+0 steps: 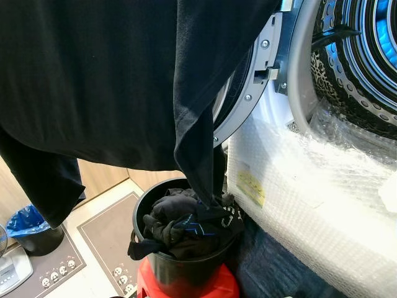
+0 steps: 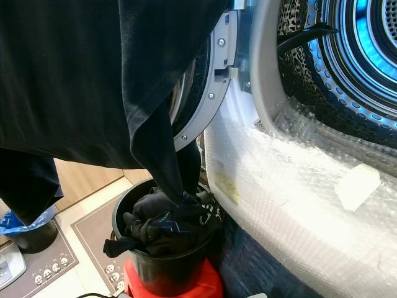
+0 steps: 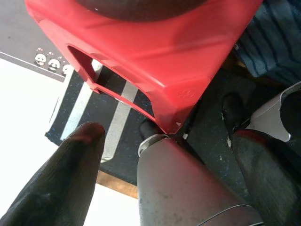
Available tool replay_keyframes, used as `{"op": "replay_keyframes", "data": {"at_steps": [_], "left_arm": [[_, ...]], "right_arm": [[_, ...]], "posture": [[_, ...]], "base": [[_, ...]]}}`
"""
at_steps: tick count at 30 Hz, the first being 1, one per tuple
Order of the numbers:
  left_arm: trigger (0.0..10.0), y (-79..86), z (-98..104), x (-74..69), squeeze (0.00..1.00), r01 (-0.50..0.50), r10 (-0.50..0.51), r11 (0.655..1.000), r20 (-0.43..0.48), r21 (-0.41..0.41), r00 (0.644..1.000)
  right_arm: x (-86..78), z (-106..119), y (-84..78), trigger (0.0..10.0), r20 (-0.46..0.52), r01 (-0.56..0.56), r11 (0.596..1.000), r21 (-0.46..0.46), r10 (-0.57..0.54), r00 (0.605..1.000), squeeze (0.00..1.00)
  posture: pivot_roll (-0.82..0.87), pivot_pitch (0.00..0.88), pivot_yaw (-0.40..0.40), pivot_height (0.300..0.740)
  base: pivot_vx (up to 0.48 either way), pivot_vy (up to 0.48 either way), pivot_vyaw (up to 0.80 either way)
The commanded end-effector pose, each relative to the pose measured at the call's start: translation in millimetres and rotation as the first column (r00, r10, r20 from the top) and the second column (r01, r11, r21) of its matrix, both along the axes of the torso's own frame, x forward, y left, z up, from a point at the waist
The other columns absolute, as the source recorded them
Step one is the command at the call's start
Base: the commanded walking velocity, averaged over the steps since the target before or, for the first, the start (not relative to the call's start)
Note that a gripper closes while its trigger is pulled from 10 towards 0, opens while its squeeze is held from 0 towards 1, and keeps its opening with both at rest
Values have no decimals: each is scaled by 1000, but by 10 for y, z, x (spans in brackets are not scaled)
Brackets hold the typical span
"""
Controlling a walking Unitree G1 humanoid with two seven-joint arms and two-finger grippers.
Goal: Clothes washing
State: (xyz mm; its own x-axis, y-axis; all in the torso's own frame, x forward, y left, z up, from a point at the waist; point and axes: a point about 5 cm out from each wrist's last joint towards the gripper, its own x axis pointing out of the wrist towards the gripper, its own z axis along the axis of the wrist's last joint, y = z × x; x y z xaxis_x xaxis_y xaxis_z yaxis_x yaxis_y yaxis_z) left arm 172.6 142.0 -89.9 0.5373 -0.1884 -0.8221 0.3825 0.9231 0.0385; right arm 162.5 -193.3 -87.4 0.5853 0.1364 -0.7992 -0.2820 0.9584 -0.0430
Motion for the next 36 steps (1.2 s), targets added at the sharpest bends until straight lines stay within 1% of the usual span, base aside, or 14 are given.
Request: {"op": "replay_keyframes", "data": {"at_steps": [1,2,3,9,12,13,14,22,26,27,28,31,33,36], "left_arm": [[10000,54,-29,-59,1000,18,-18,999,-20,36,1000],[10000,56,-30,-62,365,21,-20,999,-21,37,1000],[10000,54,-35,-74,0,26,-25,999,-32,29,999],[10000,65,-39,-75,0,52,-50,996,-27,72,998],[10000,47,-37,-70,0,66,-64,995,-26,74,998],[10000,47,-37,-70,0,66,-64,995,-26,74,998],[10000,37,-35,-65,0,71,-70,995,-24,76,997],[10000,11,-37,-65,0,98,-96,991,-26,89,995],[10000,11,-40,-72,0,100,-98,991,-27,93,995],[10000,12,-44,-81,0,104,-101,990,-30,96,994],[10000,11,-45,-84,0,105,-102,990,-32,96,994],[10000,11,-46,-86,0,105,-103,990,-33,96,994],[10000,10,-50,-93,0,109,-106,989,-37,100,994],[10000,1,-49,-91,0,111,-108,989,-36,100,994]], "right_arm": [[-4,13,49,10000,15,-78,996,38,78,997,1000],[-3,20,53,10000,22,-101,994,50,100,995,776],[-14,29,63,10000,24,-143,986,87,141,990,24],[0,95,62,10000,54,-254,946,203,248,967,0],[17,170,67,10000,88,-365,882,297,355,931,0],[17,170,67,10000,88,-365,882,297,355,931,0],[25,232,79,10000,117,-441,818,368,430,895,0],[77,560,141,10000,251,-650,573,498,623,741,0],[86,656,147,10000,278,-676,533,509,642,715,0],[129,847,155,10000,335,-706,479,522,646,686,0],[156,954,165,10000,365,-720,453,526,644,672,0],[171,1061,177,10000,389,-731,428,531,643,659,0],[346,1461,246,10000,516,-785,387,484,598,613,0],[405,1677,295,10000,567,-812,348,469,586,579,0]], "posture": [[-82,0,55,740],[-82,0,55,740],[-84,0,57,740],[-95,0,62,740],[-103,0,62,740],[-103,0,62,740],[-106,0,63,740],[-110,0,59,740],[-110,0,58,740],[-113,0,56,740],[-113,0,56,740],[-114,0,53,740],[-116,0,52,740],[-116,0,50,740]], "base": [[0,0,0],[0,0,0],[0,0,0],[0,0,0],[0,0,0],[0,0,0],[0,0,0],[0,0,0],[0,0,0],[0,0,0],[0,0,0],[0,0,0],[0,0,0],[0,0,0]]}}
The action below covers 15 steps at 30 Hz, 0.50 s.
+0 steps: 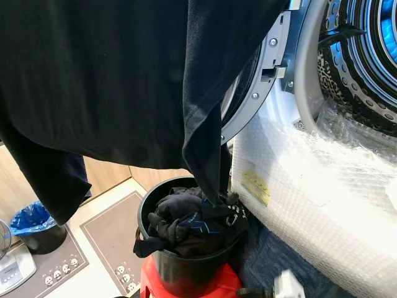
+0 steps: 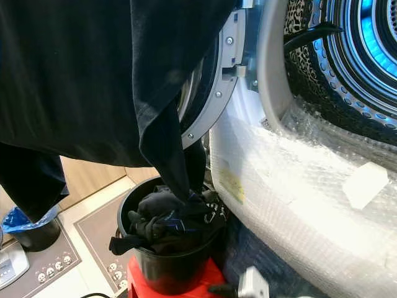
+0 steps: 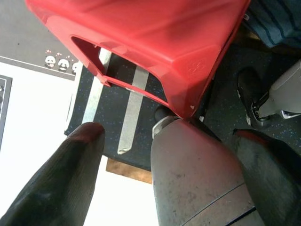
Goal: Clothes washing
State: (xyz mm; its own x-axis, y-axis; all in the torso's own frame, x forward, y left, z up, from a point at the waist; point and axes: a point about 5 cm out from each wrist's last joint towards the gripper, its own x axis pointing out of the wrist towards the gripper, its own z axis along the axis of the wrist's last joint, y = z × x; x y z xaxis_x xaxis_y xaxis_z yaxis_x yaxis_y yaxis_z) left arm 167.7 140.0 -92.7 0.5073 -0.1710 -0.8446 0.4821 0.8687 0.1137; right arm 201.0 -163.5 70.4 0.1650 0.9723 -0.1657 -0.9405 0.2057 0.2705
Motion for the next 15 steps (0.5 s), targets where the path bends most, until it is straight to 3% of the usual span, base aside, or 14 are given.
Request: {"op": "replay_keyframes", "data": {"at_steps": [1,7,9,10,13,15], "left_arm": [[10000,16,-20,-40,0,2,-1,1000,-17,14,1000],[10000,10,-19,-35,0,2,-2,1000,-14,17,1000],[10000,13,-21,-39,0,-2,3,1000,-15,20,1000],[10000,13,-21,-39,0,-2,3,1000,-15,20,1000],[10000,30,-26,-51,0,-12,12,1000,-18,23,1000],[10000,56,-35,-73,0,-21,22,999,-24,28,999]], "right_arm": [[33,181,27,10000,40,-17,1000,12,17,999,0],[138,291,127,10000,131,16,999,-36,-11,991,0],[295,347,260,10000,207,132,989,-66,-116,971,0],[295,347,260,10000,207,132,989,-66,-116,971,0],[492,347,367,10000,323,310,946,-93,-266,908,0],[588,359,435,10000,343,416,907,-73,-369,864,0]], "posture": [[-113,0,48,740],[-104,0,44,740],[-100,0,42,740],[-100,0,42,740],[-88,0,39,740],[-85,0,40,740]], "base": [[0,0,0],[0,0,0],[0,0,0],[0,0,0],[0,0,0],[0,0,0]]}}
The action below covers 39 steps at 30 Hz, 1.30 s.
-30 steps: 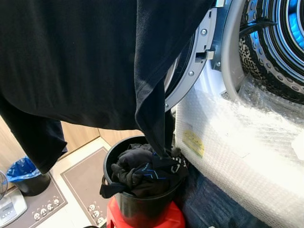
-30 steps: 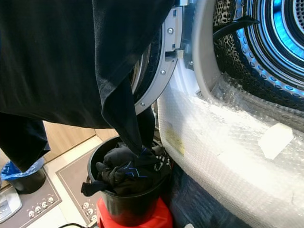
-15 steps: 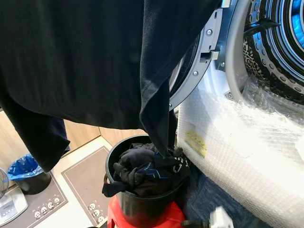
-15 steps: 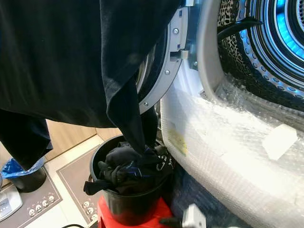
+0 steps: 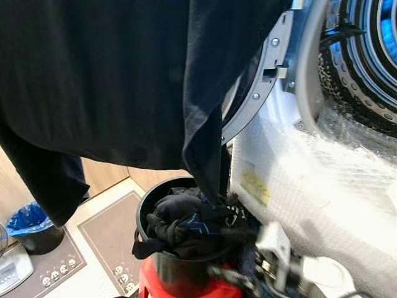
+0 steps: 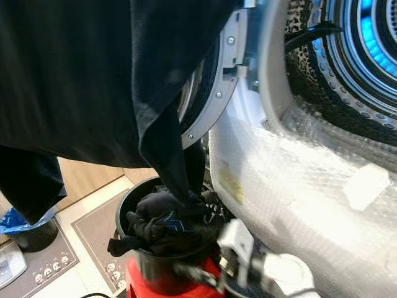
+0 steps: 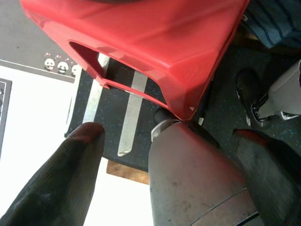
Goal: Clothes washing
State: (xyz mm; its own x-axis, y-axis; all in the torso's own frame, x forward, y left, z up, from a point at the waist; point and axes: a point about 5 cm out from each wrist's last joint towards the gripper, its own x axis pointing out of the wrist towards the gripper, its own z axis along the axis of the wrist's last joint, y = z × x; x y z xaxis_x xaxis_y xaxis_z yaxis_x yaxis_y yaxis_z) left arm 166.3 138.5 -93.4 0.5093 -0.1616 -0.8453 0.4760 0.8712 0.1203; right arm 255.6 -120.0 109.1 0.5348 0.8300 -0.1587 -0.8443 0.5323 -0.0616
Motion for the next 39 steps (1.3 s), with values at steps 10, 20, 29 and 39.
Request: {"op": "replay_keyframes", "data": {"at_steps": [10,20,29,39], "left_arm": [[10000,123,-49,-109,0,-28,30,999,-41,37,999],[10000,110,-67,-141,0,-10,14,998,-62,61,998],[10000,151,-93,-205,0,-25,32,997,-88,79,996],[10000,124,-89,-192,0,-22,29,997,-85,75,996]], "right_arm": [[155,-79,75,10000,32,239,970,-31,-238,971,0],[254,-365,135,10000,74,397,895,-205,-390,918,0],[249,-483,335,10000,46,327,922,-206,-325,945,0],[312,-506,405,0,16,385,900,-202,-391,920,0]], "posture": [[-83,0,50,740],[-91,0,62,740],[-79,0,55,740],[-79,0,53,740]], "base": [[0,0,0],[0,0,0],[0,0,0],[0,0,0]]}}
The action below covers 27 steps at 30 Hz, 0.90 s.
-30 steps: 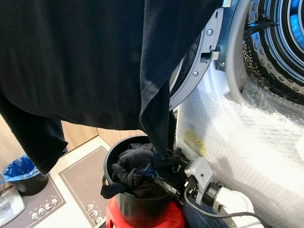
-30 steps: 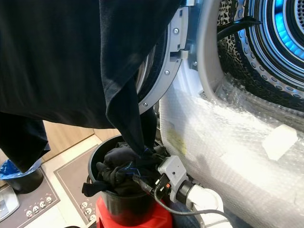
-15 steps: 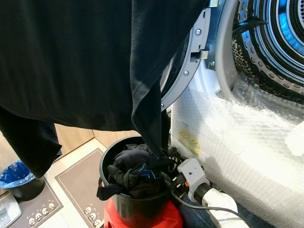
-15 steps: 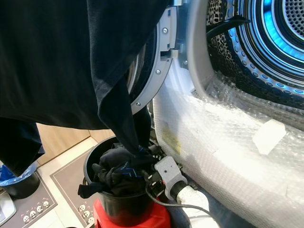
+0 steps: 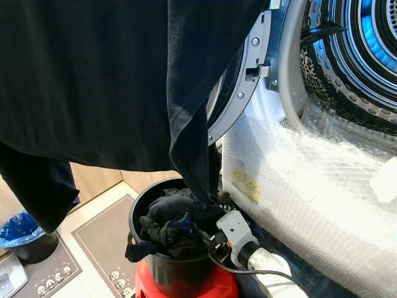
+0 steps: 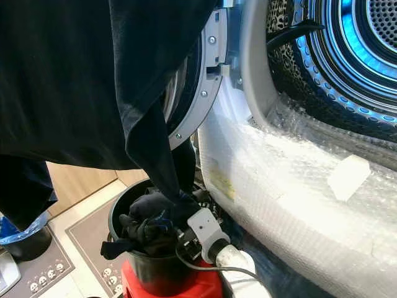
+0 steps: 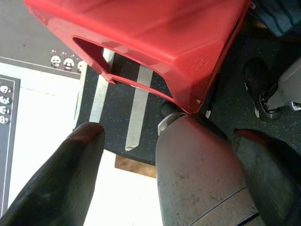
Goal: Clothes washing
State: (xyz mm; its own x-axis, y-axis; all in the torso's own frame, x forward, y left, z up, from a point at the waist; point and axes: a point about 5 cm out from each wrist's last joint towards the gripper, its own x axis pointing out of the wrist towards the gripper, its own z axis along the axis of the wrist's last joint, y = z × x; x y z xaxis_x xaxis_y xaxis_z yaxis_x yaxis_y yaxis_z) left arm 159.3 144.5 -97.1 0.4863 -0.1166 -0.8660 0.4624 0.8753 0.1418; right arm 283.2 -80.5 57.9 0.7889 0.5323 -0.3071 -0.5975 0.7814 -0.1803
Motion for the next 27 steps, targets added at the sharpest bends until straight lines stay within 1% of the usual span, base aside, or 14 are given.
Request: {"op": "replay_keyframes", "data": {"at_steps": [1,18,27], "left_arm": [[10000,65,-53,-123,0,-5,7,999,-56,33,998],[10000,30,-59,-135,0,-1,3,1000,-60,27,998],[10000,19,-64,-149,0,-2,4,1000,-63,25,998]], "right_arm": [[35,6,10,0,-6,29,1000,-6,-29,1000,0],[125,15,-11,0,-7,133,991,-25,-134,991,0],[159,49,43,0,1,144,989,-17,-144,990,0]], "posture": [[-79,0,53,740],[-73,0,38,740],[-64,0,29,740]], "base": [[0,0,0],[0,0,0],[0,0,0]]}}
